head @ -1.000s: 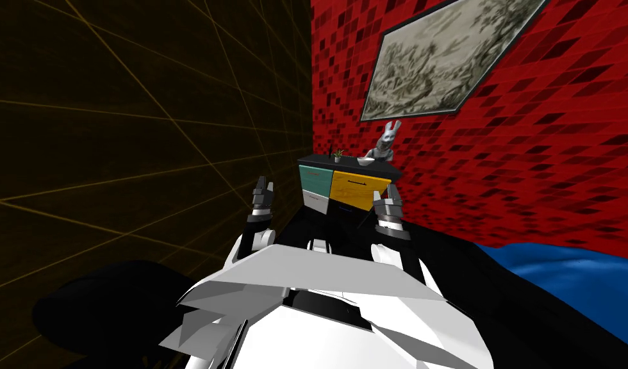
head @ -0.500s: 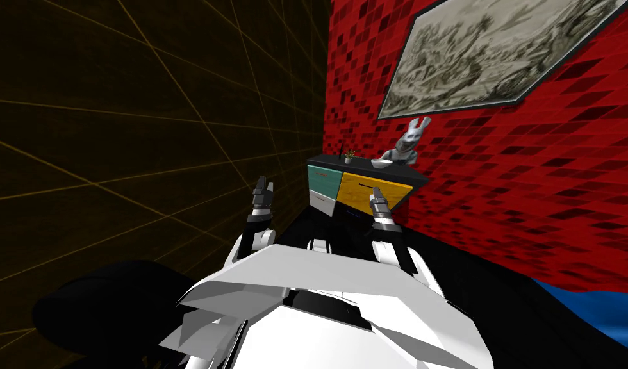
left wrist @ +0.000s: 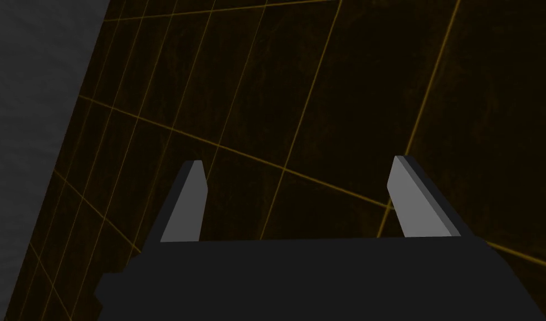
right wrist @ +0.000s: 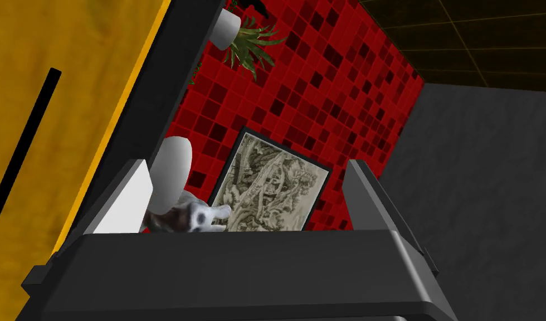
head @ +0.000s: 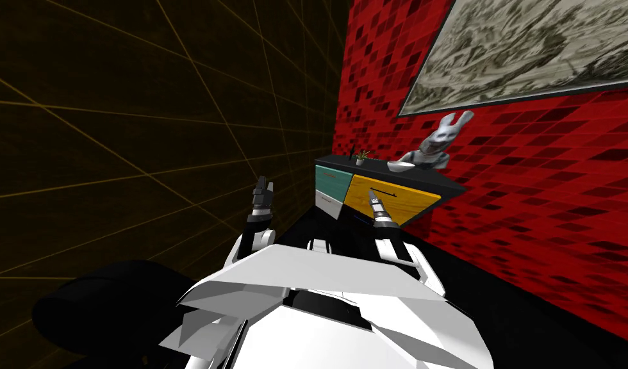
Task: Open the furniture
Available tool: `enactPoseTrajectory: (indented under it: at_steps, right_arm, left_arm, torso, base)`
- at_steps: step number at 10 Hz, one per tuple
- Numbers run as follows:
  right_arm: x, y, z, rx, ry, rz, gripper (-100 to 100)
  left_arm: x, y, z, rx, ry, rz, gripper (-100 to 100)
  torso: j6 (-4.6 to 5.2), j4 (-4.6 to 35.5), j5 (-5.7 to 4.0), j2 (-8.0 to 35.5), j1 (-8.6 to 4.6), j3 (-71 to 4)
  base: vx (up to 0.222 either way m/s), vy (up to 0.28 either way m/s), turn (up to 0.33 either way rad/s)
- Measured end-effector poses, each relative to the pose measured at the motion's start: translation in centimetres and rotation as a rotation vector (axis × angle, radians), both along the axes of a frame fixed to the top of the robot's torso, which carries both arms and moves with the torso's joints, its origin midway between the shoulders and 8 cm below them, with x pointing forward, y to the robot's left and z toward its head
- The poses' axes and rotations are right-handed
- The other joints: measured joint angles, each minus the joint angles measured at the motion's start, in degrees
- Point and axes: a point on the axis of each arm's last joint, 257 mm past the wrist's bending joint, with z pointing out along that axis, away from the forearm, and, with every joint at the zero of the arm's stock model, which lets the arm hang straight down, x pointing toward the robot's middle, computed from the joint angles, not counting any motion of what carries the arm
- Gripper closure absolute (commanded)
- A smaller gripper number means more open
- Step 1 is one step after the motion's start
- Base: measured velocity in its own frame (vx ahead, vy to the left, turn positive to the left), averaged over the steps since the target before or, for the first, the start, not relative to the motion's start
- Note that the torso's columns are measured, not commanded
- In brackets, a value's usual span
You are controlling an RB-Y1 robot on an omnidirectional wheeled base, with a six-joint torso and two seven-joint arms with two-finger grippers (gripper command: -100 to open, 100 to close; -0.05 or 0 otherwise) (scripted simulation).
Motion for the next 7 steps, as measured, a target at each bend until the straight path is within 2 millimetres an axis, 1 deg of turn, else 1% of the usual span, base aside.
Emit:
enactPoseTrajectory:
  at_steps: [1,2,3,4,5,6,7]
  right_arm:
    - [0.5,-1.0,-1.1,-0.037,0.037,-0.026,-100]
    - [1.1,-2.1,-2.5,-0.083,0.079,-0.058,-100]
    - [1.5,-2.7,-3.4,-0.115,0.110,-0.080,-100]
    - [2.0,-3.8,-4.6,-0.161,0.151,-0.112,-100]
    - [2.1,-4.5,-5.3,-0.194,0.181,-0.135,-100]
    - [2.3,-5.9,-6.6,-0.237,0.222,-0.169,-100]
    - [2.4,-6.6,-7.6,-0.269,0.253,-0.192,-100]
  left_arm:
    - [0.0,0.0,0.0,0.000,0.000,0.000,0]
    - [0.0,0.0,0.0,0.000,0.000,0.000,0]
    - [0.0,0.0,0.0,0.000,0.000,0.000,0]
    - [0.0,0.0,0.0,0.000,0.000,0.000,0]
    - [0.0,0.0,0.0,0.000,0.000,0.000,0]
    - [0.0,0.0,0.0,0.000,0.000,0.000,0]
    - [0.0,0.0,0.0,0.000,0.000,0.000,0]
  torso:
    - [0.09,0.00,-0.01,0.03,-0.03,0.01]
    - [0.01,0.01,-0.01,0.06,-0.02,0.04]
    - [0.07,0.02,0.00,0.10,-0.03,0.06]
    - [0.00,0.02,-0.01,0.08,-0.02,0.05]
    - [0.06,0.02,0.00,0.09,-0.03,0.05]
    - [0.01,0.01,-0.01,0.04,-0.03,0.03]
    - [0.07,0.01,-0.01,0.06,-0.02,0.03]
  base:
    - [0.033,0.005,0.260]
    - [0.027,-0.002,0.147]
    - [0.030,0.000,0.275]
    - [0.025,-0.004,0.195]
    - [0.032,-0.003,0.290]
    - [0.029,-0.005,0.140]
    - [0.029,0.001,0.321]
